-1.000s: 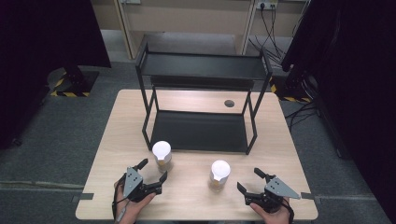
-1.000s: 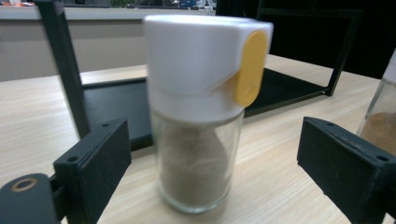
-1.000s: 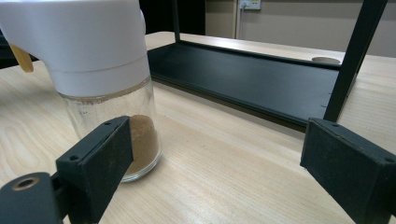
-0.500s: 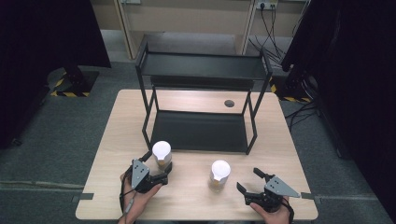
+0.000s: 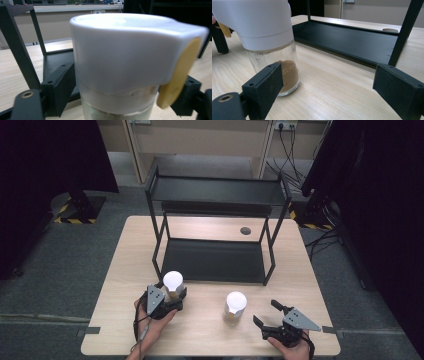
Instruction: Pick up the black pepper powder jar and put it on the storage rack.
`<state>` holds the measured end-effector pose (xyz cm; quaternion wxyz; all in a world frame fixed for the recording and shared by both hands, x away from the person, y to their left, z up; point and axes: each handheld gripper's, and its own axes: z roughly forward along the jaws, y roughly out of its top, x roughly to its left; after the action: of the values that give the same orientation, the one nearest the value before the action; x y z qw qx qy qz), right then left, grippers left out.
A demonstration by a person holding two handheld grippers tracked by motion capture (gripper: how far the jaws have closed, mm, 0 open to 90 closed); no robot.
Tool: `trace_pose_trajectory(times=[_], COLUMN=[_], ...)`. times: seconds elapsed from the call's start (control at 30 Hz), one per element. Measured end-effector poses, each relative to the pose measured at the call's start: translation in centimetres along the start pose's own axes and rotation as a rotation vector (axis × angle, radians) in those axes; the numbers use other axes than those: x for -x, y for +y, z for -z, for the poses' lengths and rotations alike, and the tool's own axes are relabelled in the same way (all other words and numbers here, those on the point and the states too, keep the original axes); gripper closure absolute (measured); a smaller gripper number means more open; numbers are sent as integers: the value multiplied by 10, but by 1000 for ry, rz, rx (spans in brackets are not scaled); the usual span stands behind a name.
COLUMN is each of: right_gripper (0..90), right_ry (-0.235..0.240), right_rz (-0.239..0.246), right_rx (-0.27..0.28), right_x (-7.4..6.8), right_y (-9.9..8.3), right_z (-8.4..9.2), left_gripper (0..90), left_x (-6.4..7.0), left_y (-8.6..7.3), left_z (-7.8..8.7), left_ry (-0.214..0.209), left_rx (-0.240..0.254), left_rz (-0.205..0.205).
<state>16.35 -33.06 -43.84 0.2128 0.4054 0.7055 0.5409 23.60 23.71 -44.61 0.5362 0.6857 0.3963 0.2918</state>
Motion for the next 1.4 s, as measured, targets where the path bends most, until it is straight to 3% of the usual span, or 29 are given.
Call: trace_pose_trajectory(times=[0.17,0.6,1.4], right_gripper=[95,94,94], right_ry=[-1,0,-4], right_rz=[-2,-13,-23], right_rx=[-2,1,4], right_x=[0,1,2], right_y=[0,0,-1], right_z=[0,0,0], left_gripper=[297,304,306], left_x=[1,3,3], left_y=[1,11,76], left_z=[-1,2,1], left_ry=[-1,2,13], left_rx=[5,26,139], left_rz=[-12,4,5])
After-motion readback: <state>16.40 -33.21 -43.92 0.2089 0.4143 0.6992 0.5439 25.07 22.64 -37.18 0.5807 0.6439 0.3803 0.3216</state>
